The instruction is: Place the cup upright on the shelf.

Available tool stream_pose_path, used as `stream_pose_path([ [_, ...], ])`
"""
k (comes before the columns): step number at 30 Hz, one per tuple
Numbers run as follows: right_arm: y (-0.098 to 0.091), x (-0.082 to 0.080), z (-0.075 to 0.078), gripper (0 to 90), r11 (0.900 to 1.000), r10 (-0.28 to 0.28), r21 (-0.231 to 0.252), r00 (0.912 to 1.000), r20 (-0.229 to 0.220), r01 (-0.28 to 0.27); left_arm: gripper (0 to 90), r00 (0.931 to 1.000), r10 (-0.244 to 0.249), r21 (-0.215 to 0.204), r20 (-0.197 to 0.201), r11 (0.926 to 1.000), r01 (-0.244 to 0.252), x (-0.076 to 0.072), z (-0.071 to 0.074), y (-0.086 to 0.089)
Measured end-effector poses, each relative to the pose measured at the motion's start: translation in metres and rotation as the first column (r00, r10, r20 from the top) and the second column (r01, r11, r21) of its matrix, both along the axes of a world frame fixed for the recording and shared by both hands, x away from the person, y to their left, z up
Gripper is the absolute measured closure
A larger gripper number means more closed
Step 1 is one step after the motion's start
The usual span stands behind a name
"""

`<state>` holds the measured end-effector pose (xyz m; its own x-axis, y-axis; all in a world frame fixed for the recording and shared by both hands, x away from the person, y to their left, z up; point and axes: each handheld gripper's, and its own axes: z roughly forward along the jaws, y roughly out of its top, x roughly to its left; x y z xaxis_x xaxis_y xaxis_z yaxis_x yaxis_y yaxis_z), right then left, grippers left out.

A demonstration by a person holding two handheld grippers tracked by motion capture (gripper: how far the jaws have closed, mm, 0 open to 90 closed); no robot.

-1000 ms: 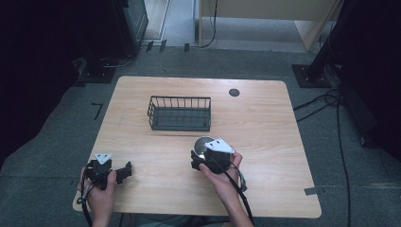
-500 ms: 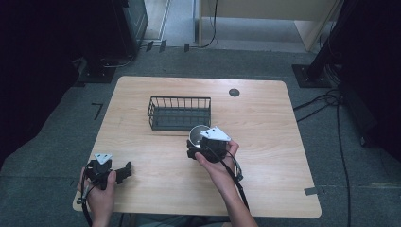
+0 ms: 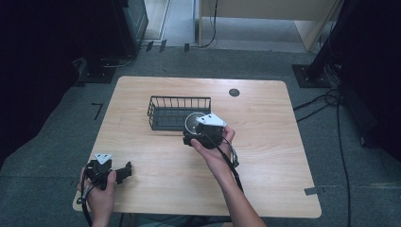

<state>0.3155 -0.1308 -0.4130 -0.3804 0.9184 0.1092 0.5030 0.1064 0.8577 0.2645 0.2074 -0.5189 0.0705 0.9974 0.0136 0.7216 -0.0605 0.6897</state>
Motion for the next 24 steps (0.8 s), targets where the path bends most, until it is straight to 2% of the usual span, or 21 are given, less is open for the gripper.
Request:
stream_pose_path([
  [10,0.005,0.018,0.015,16.9,1.0000,-0.001,0.010,0.9998,0.017,0.001,0.0,1.0000,0.001,-0.001,0.002,1.0000,-0.001,0.000,0.000,0.000],
  [24,0.010,0.048,0.024,16.9,0.9996,-0.023,0.015,0.9994,0.024,0.023,0.0,1.0000,0.002,-0.002,0.001,1.0000,-0.002,0.000,0.000,0.000],
])
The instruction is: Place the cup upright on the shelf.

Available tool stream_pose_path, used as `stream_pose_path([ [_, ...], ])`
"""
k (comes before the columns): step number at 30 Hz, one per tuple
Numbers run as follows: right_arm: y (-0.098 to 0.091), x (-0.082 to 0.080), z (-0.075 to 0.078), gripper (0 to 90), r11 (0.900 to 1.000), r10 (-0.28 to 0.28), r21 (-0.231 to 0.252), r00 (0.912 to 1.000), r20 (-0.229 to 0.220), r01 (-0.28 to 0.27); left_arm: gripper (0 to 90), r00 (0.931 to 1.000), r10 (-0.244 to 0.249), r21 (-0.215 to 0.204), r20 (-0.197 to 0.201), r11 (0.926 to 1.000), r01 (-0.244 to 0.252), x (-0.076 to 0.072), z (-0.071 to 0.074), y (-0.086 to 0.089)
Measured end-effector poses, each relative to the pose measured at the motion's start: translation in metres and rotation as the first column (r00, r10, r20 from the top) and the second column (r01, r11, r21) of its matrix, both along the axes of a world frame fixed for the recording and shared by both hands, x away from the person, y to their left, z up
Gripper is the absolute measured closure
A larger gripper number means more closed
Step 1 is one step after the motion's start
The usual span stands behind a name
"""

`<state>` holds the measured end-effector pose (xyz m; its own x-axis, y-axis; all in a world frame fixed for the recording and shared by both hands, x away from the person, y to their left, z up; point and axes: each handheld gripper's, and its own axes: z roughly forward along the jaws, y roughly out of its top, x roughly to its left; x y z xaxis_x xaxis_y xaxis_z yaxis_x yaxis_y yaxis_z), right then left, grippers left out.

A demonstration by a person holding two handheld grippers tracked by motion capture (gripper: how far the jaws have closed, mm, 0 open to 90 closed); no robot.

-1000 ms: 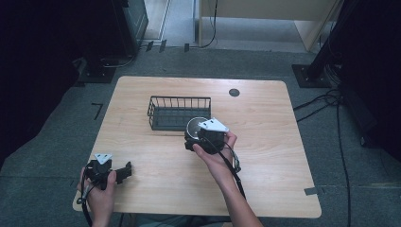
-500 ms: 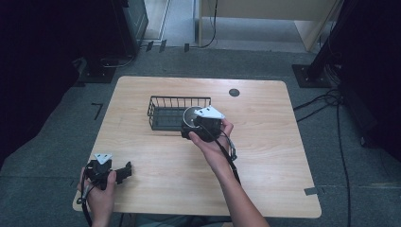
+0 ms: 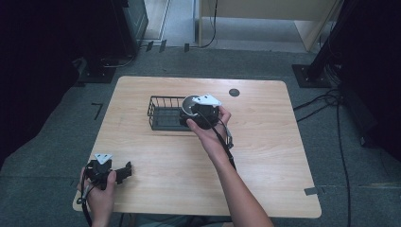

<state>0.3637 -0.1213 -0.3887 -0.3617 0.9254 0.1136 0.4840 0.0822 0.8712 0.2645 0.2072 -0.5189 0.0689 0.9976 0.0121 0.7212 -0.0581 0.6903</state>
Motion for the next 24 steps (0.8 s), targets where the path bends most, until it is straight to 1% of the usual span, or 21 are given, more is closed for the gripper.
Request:
stream_pose_path([
  [3,0.002,0.006,0.001,17.0,1.0000,-0.005,0.003,0.9999,0.013,0.005,0.0,1.0000,0.002,-0.002,0.001,1.0000,-0.002,0.000,0.000,0.000],
  [4,0.004,0.011,0.001,17.0,1.0000,-0.007,0.003,0.9997,0.025,0.007,0.0,1.0000,0.000,0.000,-0.001,1.0000,0.000,0.000,0.000,0.000],
  [6,0.005,0.013,0.002,17.0,1.0000,-0.009,0.003,0.9996,0.027,0.009,0.0,1.0000,0.000,0.000,0.000,1.0000,0.000,0.000,0.000,0.000],
  [10,0.008,0.023,0.002,17.0,0.9998,-0.016,0.010,0.9992,0.037,0.015,0.0,1.0000,-0.001,0.001,-0.001,1.0000,0.001,0.000,0.000,0.000],
  [11,0.010,0.028,0.002,17.0,0.9997,-0.022,0.014,0.9990,0.038,0.021,0.0,1.0000,-0.001,0.000,-0.001,1.0000,0.001,0.000,0.000,0.000],
  [12,0.010,0.028,0.002,17.0,0.9997,-0.022,0.014,0.9990,0.038,0.021,0.0,1.0000,-0.001,0.000,-0.001,1.0000,0.001,0.000,0.000,0.000],
  [14,0.011,0.033,0.002,17.0,0.9996,-0.026,0.016,0.9989,0.040,0.025,0.0,1.0000,-0.001,0.001,0.000,1.0000,0.001,0.000,0.000,0.000],
  [17,0.012,0.040,0.000,17.0,0.9993,-0.036,0.006,0.9988,0.033,0.036,0.0,1.0000,-0.001,0.000,-0.001,1.0000,0.001,0.000,0.000,0.000],
  [24,0.017,0.055,-0.012,17.0,0.9981,-0.062,0.000,0.9979,0.019,0.062,0.0,1.0000,-0.001,0.001,-0.001,1.0000,0.001,0.000,0.000,0.000],
])
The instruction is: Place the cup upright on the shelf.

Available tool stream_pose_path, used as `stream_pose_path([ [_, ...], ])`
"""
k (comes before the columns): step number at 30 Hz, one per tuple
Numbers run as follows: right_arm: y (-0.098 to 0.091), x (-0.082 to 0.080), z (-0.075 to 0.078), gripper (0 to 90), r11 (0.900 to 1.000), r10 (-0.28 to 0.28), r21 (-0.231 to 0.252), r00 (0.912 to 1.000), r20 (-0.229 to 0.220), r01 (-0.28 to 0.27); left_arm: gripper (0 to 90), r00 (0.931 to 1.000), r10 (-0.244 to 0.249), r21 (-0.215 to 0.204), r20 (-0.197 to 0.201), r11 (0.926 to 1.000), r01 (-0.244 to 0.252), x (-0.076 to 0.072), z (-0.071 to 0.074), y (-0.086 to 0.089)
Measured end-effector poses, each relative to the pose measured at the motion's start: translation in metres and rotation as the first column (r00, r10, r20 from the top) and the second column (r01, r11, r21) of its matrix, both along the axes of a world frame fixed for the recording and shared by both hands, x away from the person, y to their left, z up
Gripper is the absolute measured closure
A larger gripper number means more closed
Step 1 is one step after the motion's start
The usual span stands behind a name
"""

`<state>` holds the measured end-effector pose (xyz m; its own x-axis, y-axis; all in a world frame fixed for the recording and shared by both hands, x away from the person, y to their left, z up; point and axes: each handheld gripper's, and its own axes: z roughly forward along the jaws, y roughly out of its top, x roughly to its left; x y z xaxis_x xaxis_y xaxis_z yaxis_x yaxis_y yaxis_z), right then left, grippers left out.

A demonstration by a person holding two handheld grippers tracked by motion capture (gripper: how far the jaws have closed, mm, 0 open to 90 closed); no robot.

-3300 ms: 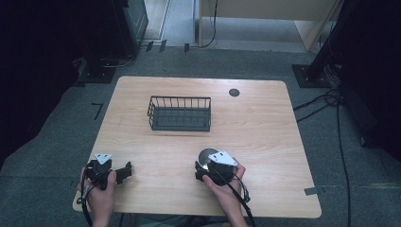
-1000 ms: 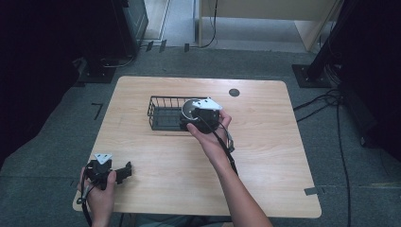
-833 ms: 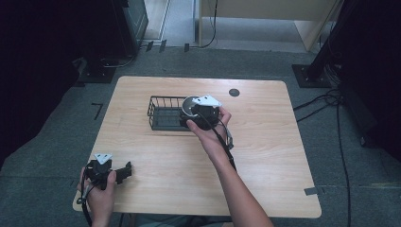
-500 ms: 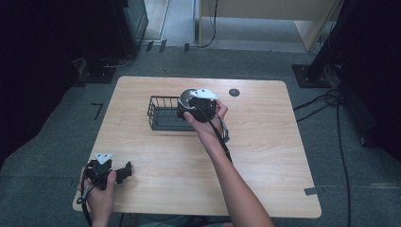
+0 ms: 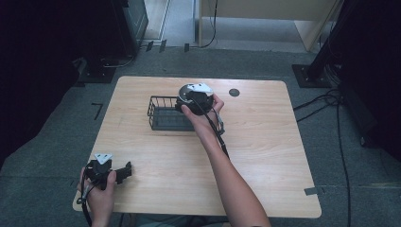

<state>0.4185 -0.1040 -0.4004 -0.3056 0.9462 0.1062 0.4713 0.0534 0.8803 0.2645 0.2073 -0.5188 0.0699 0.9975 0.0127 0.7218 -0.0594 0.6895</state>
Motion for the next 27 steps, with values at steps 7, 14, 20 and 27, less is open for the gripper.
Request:
stream_pose_path([
  [7,0.007,0.010,-0.016,17.0,0.9997,-0.019,-0.018,0.9985,-0.050,0.019,0.0,1.0000,0.000,0.000,0.000,1.0000,0.000,0.000,0.000,0.000],
  [14,0.017,0.014,-0.028,17.0,0.9983,0.002,-0.058,0.9950,-0.100,-0.007,0.0,1.0000,0.000,0.000,0.000,1.0000,0.000,0.000,0.000,0.000],
  [20,0.019,0.019,-0.037,16.8,0.9976,-0.004,-0.069,0.9876,-0.157,-0.007,0.0,1.0000,0.000,-0.001,0.000,1.0000,0.000,0.000,0.000,0.000],
  [27,0.019,0.021,-0.039,16.5,0.9943,0.017,-0.100,0.9826,-0.185,-0.036,0.0,1.0000,0.000,0.000,0.000,1.0000,0.000,0.000,0.000,0.000],
])
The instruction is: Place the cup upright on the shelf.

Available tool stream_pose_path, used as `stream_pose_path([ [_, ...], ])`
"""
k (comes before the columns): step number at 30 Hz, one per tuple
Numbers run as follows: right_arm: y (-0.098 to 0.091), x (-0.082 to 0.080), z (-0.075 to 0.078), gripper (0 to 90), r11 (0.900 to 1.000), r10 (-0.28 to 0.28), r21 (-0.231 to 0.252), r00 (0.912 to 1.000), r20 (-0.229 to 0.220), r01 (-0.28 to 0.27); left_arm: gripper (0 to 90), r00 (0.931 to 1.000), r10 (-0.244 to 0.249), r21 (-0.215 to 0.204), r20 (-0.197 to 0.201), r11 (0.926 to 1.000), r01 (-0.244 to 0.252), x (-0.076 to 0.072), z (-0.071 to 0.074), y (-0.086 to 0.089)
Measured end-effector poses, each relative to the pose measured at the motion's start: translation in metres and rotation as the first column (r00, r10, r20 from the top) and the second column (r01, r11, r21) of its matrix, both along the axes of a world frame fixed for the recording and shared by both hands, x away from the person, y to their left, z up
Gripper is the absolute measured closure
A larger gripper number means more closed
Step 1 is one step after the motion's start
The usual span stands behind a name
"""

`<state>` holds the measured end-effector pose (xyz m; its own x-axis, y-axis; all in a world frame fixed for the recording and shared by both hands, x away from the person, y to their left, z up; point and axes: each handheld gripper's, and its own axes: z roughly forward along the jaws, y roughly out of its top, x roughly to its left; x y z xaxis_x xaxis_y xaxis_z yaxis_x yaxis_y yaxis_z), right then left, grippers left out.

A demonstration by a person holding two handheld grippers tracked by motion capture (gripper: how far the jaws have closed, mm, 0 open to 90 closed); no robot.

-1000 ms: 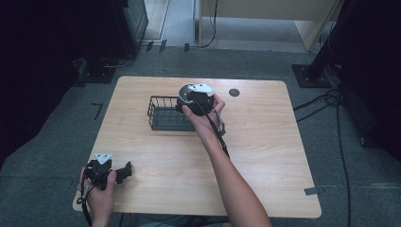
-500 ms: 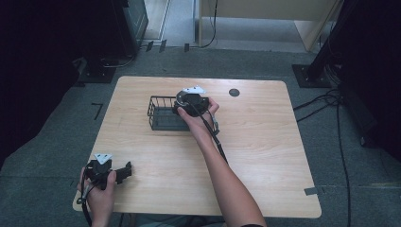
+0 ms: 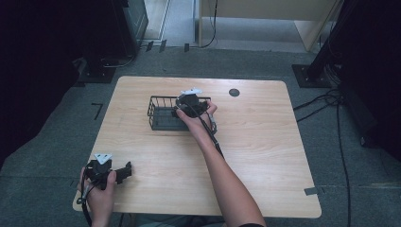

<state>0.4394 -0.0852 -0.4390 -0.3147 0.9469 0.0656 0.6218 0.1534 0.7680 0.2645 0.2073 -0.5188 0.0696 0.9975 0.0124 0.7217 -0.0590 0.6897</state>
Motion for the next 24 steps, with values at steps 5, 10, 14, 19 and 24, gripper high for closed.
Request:
stream_pose_path([
  [5,-0.001,0.000,-0.001,12.7,0.9999,0.014,-0.005,0.9997,-0.020,-0.014,0.0,1.0000,0.000,0.000,0.000,1.0000,0.000,0.000,0.000,0.000],
  [10,-0.002,0.000,0.005,3.7,0.9990,0.040,-0.019,0.9989,-0.026,-0.040,0.0,1.0000,-0.001,0.001,0.000,1.0000,0.001,0.000,0.000,0.000],
  [14,-0.002,-0.003,0.016,1.4,0.9982,0.051,-0.032,0.9987,-0.001,-0.051,0.0,1.0000,-0.001,0.001,0.000,1.0000,0.001,0.000,0.000,0.000],
  [19,-0.006,-0.010,0.030,0.0,0.9983,0.056,-0.019,0.9979,0.033,-0.055,0.0,1.0000,-0.001,0.000,-0.001,1.0000,0.001,0.000,0.000,0.000],
  [24,-0.015,-0.022,0.042,0.0,0.9982,0.059,0.006,0.9961,0.065,-0.060,0.0,1.0000,0.000,0.000,-0.001,1.0000,0.000,0.000,0.000,0.000],
])
